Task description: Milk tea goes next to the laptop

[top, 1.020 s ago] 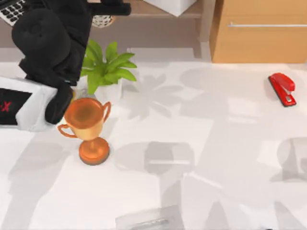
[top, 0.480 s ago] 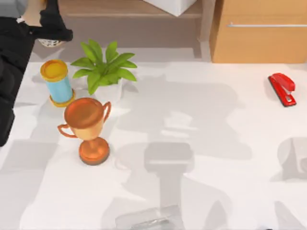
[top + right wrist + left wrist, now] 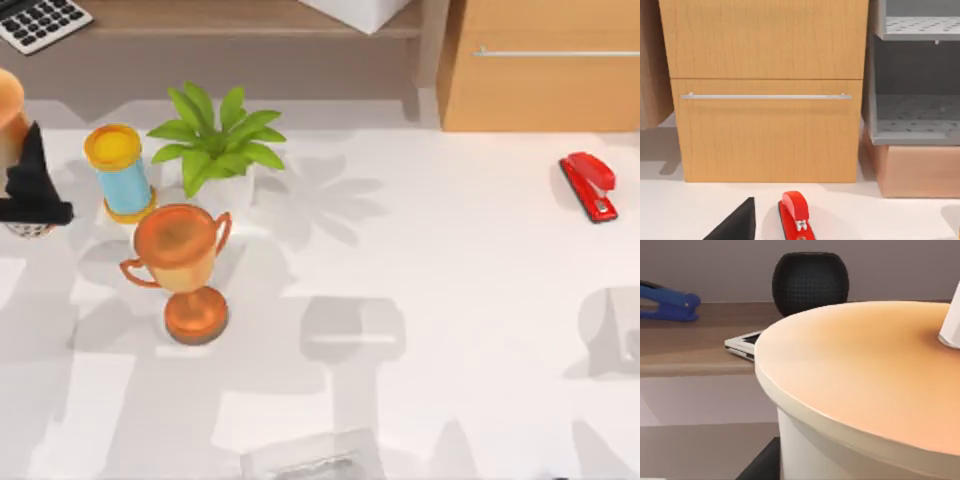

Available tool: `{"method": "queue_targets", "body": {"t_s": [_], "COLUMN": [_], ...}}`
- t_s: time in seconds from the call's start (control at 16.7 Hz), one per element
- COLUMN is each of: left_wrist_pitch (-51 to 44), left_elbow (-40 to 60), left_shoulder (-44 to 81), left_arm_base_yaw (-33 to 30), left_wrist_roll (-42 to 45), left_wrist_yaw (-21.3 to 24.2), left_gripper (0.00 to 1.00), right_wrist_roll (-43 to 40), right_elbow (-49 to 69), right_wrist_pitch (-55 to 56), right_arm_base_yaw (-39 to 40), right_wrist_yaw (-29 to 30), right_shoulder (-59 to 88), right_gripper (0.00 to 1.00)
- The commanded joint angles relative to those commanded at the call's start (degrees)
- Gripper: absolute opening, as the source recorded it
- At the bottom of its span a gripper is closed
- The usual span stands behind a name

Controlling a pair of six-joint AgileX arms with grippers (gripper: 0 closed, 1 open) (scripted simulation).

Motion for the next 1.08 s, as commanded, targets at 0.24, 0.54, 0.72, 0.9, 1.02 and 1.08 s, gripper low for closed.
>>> {"method": "queue_targets", "body": {"t_s": [0.24,0.54,0.72,0.9,1.02,1.08], "left_wrist_pitch": [3.1,3.0,3.1,3.8,4.5,5.0], "left_elbow": [-5.7,-5.5,-5.6,-5.9,-6.1,-6.2], "left_shoulder": [0.8,0.8,1.1,2.2,3.2,3.8], "left_arm_base_yaw": [3.9,3.7,3.8,4.0,4.2,4.4], "left_wrist_roll": [-0.1,0.1,0.2,0.7,1.1,1.4], "left_wrist_yaw": [0.9,0.8,0.7,0.5,0.3,0.2], "left_gripper": [0.0,0.0,0.0,0.0,0.0,0.0], "right_wrist_roll": [0.0,0.0,0.0,0.0,0.0,0.0], "right_elbow": [0.0,0.0,0.0,0.0,0.0,0.0], "right_wrist_pitch": [0.0,0.0,0.0,0.0,0.0,0.0], "right_arm_base_yaw": [0.0,0.0,0.0,0.0,0.0,0.0], "right_wrist_yaw": [0.0,0.0,0.0,0.0,0.0,0.0], "right_shoulder": [0.0,0.0,0.0,0.0,0.0,0.0], "right_gripper": [1.0,1.0,1.0,1.0,1.0,1.0]}}
